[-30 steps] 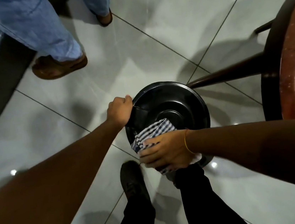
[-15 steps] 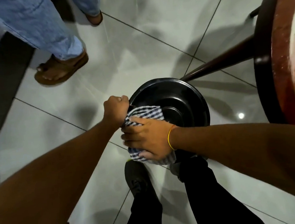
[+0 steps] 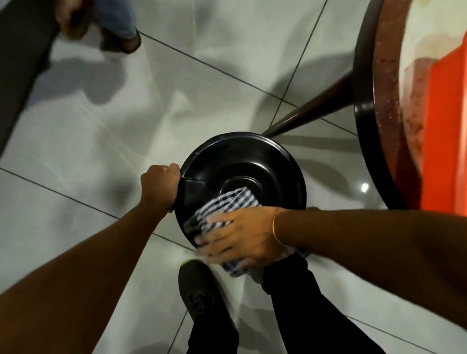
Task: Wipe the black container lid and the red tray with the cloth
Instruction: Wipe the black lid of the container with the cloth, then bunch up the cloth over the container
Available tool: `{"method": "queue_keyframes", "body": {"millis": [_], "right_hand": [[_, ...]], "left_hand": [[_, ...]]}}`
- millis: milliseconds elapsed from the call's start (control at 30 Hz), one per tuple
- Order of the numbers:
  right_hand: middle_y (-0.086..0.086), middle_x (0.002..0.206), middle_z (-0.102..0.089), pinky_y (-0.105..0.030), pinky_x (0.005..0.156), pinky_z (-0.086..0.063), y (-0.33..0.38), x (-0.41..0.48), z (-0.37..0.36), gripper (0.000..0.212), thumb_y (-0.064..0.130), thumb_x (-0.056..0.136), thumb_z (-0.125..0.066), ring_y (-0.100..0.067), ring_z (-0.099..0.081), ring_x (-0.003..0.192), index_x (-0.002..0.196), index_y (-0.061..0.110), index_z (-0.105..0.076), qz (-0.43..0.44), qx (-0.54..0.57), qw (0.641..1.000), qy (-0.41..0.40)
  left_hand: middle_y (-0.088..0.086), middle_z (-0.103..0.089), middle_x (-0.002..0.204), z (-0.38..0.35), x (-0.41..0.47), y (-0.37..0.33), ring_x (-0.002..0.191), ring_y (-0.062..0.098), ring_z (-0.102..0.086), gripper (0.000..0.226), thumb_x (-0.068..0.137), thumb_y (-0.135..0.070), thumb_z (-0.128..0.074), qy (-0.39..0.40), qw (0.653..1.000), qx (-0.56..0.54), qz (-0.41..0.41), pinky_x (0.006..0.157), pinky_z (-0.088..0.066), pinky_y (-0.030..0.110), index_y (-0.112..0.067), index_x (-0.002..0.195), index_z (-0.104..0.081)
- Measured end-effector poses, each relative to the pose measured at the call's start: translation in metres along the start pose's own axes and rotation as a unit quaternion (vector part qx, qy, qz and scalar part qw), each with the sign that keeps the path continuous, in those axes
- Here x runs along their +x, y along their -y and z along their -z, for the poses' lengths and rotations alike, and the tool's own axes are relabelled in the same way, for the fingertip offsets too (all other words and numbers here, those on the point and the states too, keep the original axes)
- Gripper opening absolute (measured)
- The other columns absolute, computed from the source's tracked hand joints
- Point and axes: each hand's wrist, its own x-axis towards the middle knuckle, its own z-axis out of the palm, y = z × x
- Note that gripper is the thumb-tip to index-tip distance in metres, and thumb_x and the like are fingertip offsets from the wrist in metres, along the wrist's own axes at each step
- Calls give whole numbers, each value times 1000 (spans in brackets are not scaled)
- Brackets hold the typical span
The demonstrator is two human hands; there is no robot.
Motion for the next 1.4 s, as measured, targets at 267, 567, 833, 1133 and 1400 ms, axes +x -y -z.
{"method": "queue_keyframes", "body": {"millis": [267, 567, 833, 1133, 1400], "right_hand": [[1, 182, -14, -59, 131, -15, 19, 33, 0, 74, 55, 107, -41, -24, -12, 169, 172, 26, -19, -500, 109, 837, -196], [0, 183, -6, -60, 133, -14, 20, 56, 22, 78, 56, 107, -40, -26, -9, 169, 172, 23, -12, -786, 189, 548, -214], [-8, 173, -25, -67, 118, -34, 31, -14, 49, 109, 57, 85, -72, -35, -31, 157, 169, 22, -11, -822, 320, 438, -176], [-4, 144, -58, -52, 110, -42, 15, -29, 58, 78, 43, 76, -84, -33, -53, 136, 143, 28, -46, -800, 415, 375, -217], [-17, 106, -64, -39, 74, -47, 12, -44, 118, 18, 15, 80, -70, -45, -67, 99, 82, 21, -53, -703, 501, 415, -287]], "left_hand": [[24, -66, 80, -9, -2, 5, 60, 35, -52, 18, 89, -11, -43, -40, 997, -59, -1, 53, -29, 28, -8, 73, -51], [25, -67, 85, 1, -16, -11, 90, 48, -64, 44, 96, -37, -35, -69, 986, -122, 85, 69, -39, 37, -5, 74, -57], [4, -50, 151, 21, -53, -55, 136, 25, -48, 70, 87, -55, -61, -109, 948, 2, -297, 105, -42, 49, -23, 146, -40], [7, -42, 146, 17, -56, -118, 126, 33, -44, 110, 58, -55, -83, 31, 906, 205, -369, 99, -46, 51, -21, 151, -35], [-1, -75, 93, 60, -80, -127, 96, 28, -70, 18, 81, -45, -70, 91, 941, 109, -308, 76, -47, 32, -31, 85, -60]]}}
